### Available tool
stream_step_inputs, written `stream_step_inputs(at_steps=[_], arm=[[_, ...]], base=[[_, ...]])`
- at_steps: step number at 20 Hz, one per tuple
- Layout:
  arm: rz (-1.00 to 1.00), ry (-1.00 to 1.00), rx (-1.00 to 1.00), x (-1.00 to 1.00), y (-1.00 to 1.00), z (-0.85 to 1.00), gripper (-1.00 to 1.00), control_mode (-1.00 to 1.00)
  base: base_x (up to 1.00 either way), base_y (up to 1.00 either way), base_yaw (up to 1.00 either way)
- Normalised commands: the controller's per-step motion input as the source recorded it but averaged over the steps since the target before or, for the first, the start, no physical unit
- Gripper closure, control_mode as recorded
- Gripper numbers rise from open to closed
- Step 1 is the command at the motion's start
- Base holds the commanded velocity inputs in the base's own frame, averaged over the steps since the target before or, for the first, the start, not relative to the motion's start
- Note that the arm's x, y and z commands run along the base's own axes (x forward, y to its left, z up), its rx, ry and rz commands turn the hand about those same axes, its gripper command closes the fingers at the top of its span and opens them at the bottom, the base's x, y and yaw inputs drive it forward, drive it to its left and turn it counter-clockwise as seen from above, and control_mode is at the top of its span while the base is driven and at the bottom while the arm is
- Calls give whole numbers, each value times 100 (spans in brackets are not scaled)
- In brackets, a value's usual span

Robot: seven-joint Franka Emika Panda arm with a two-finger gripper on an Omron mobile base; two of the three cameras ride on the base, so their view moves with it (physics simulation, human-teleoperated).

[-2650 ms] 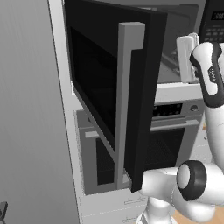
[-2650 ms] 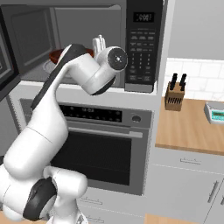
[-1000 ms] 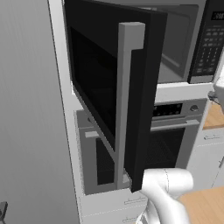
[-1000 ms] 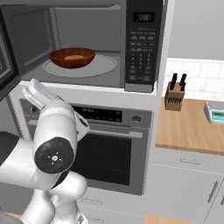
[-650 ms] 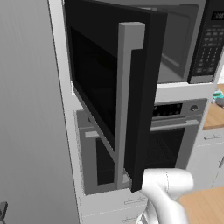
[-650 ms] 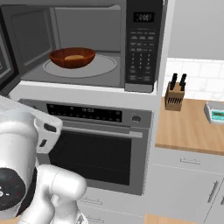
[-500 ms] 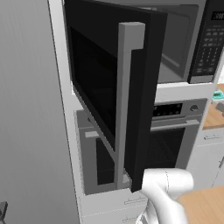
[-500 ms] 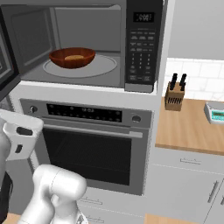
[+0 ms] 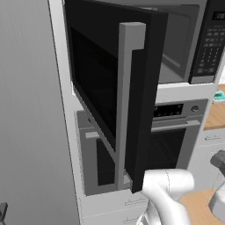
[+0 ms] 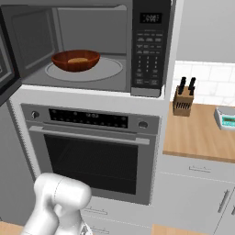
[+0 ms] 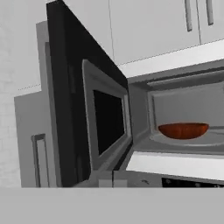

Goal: Open the microwave, place the bowl with waffle inside the microwave, then close the microwave door and turn it on.

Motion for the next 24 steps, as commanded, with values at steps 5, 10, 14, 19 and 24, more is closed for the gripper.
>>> stream_step_inputs(at_steps=[5,10,14,19,24], arm=[[-14,-3,-21,-35,96,-19,100,-100],[-16,0,-17,6,99,-31,100,-100],[-14,-1,-20,24,100,-48,100,-100],[-21,-3,-17,53,100,-53,100,-100],[-33,1,-18,100,81,-60,100,-100]], base=[[0,0,0],[0,0,0],[0,0,0],[0,0,0],[0,0,0]])
